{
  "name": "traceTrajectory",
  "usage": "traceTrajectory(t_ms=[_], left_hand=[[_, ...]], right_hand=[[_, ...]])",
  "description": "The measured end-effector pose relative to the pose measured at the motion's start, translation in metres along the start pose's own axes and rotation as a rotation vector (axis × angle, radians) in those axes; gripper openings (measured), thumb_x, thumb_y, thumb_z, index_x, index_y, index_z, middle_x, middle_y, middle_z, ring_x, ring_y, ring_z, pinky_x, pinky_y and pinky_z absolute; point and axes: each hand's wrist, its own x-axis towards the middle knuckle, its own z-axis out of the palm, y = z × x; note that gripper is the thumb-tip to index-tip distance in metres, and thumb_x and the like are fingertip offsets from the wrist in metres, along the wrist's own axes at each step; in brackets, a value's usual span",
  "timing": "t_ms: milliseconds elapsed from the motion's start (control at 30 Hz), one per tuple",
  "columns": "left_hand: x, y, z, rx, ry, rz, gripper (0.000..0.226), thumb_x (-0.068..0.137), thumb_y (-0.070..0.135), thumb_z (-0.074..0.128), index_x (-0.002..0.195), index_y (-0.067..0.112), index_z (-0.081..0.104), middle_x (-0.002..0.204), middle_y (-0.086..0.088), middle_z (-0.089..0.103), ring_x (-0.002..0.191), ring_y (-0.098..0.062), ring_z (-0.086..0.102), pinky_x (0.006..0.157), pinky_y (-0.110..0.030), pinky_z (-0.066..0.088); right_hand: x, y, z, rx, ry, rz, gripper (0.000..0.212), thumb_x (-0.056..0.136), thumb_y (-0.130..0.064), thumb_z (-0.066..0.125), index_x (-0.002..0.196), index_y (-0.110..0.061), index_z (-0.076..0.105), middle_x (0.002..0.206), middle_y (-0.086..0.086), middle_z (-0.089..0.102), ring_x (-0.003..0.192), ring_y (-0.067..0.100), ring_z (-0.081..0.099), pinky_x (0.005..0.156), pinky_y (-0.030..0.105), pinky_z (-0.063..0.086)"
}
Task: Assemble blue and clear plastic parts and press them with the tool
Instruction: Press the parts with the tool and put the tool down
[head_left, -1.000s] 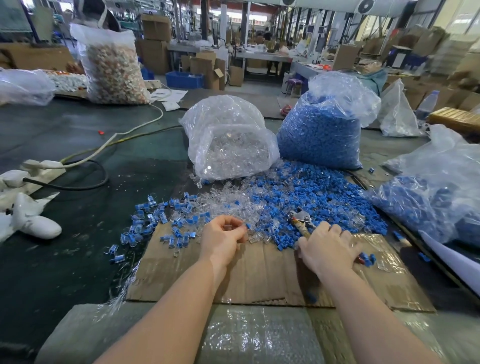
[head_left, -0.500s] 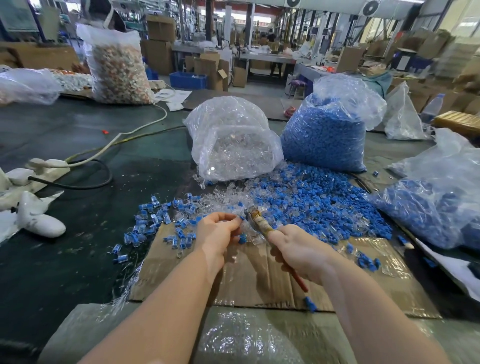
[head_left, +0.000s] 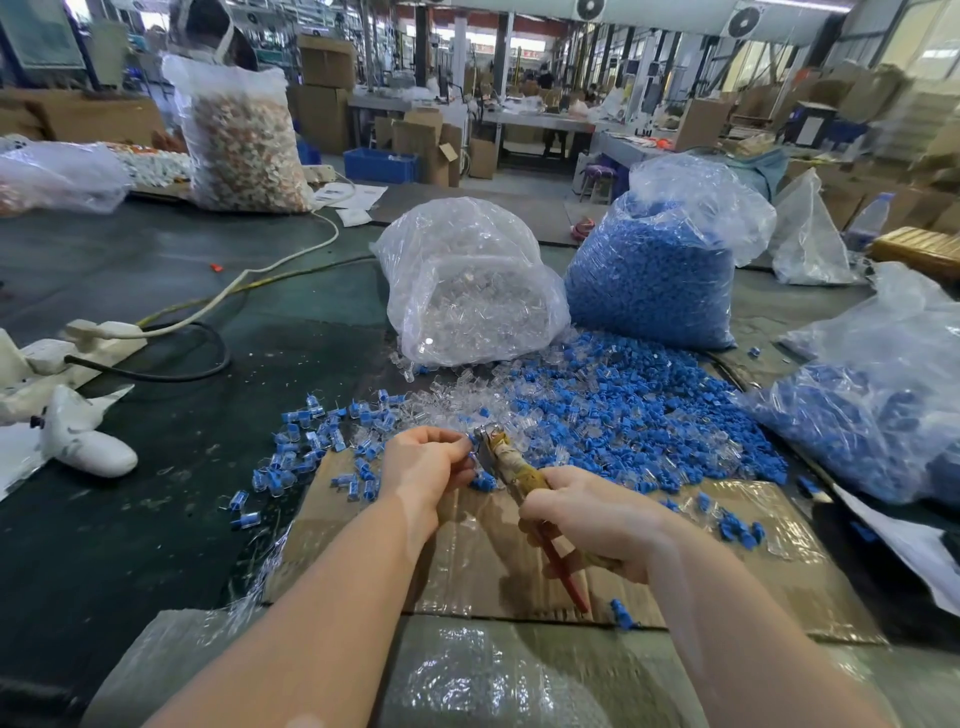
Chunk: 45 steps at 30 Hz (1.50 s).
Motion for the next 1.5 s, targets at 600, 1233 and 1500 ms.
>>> traceTrajectory(t_ms=[600,1233,1500], left_hand=[[-0.003,0.007,0.002,0.137,0.009,0.066,0.009,0.084,-0.004,0.061,0.083,0.004,0.063,0.077,-0.01,0.064,0.061,-0.015,0.062,0.051,-0.02,0.054],[-0.002,-0.007,-0.003,0.256,0.181,0.24,0.009,0.085,0.004,0.063,0.084,0.013,0.065,0.077,-0.003,0.065,0.065,-0.014,0.06,0.059,-0.026,0.051],[0.006,-0.028,-0.024,1.014,0.334,0.631,0.03,0.091,0.016,0.057,0.12,0.017,0.062,0.111,0.002,0.054,0.102,-0.016,0.044,0.086,-0.027,0.04]], right_hand=[[-0.002,0.005,0.001,-0.172,0.02,-0.026,0.018,0.082,0.001,0.036,0.087,-0.015,0.042,0.09,0.011,0.046,0.077,0.024,0.044,0.066,0.036,0.04],[0.007,0.02,0.002,-0.192,0.437,-0.109,0.033,0.08,-0.002,0.06,0.109,-0.014,0.048,0.1,0.004,0.05,0.082,0.017,0.048,0.065,0.025,0.043],[0.023,0.059,-0.033,-0.654,0.822,0.091,0.066,0.086,-0.052,0.056,0.138,-0.017,0.035,0.125,0.011,0.046,0.119,0.028,0.039,0.098,0.04,0.035]])
